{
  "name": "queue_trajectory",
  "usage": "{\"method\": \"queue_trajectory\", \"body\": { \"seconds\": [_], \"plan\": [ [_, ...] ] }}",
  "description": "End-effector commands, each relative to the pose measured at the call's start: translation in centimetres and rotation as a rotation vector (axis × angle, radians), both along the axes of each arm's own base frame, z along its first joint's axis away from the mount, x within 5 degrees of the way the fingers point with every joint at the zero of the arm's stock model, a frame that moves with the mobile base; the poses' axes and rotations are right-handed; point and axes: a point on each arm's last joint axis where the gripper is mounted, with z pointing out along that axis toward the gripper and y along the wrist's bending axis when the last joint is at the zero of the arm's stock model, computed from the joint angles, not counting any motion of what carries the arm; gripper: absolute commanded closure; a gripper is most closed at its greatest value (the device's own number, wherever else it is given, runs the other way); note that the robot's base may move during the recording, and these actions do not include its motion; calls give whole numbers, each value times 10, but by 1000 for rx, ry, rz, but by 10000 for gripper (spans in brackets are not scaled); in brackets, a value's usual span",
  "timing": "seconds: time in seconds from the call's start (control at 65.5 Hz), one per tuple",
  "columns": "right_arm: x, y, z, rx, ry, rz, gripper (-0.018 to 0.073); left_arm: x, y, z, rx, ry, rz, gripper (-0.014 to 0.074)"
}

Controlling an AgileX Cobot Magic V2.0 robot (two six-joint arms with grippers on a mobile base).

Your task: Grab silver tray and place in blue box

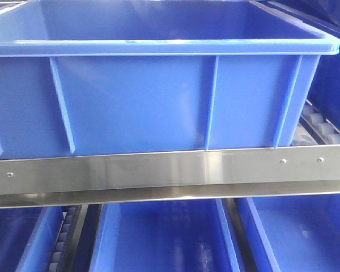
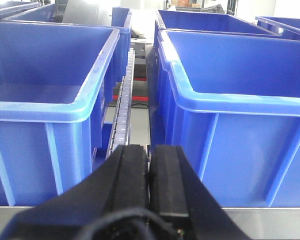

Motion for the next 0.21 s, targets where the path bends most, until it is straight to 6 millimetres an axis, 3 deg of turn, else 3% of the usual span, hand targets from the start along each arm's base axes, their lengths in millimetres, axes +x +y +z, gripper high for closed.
{"method": "queue_trajectory", "body": {
  "seconds": [0.0,0.198],
  "plan": [
    [-5,0,15,-11,-131,-4,508,-2,-1,3,-14,-91,-11,603],
    [-5,0,15,-11,-131,-4,508,-2,-1,3,-14,-91,-11,602]
  ]
}}
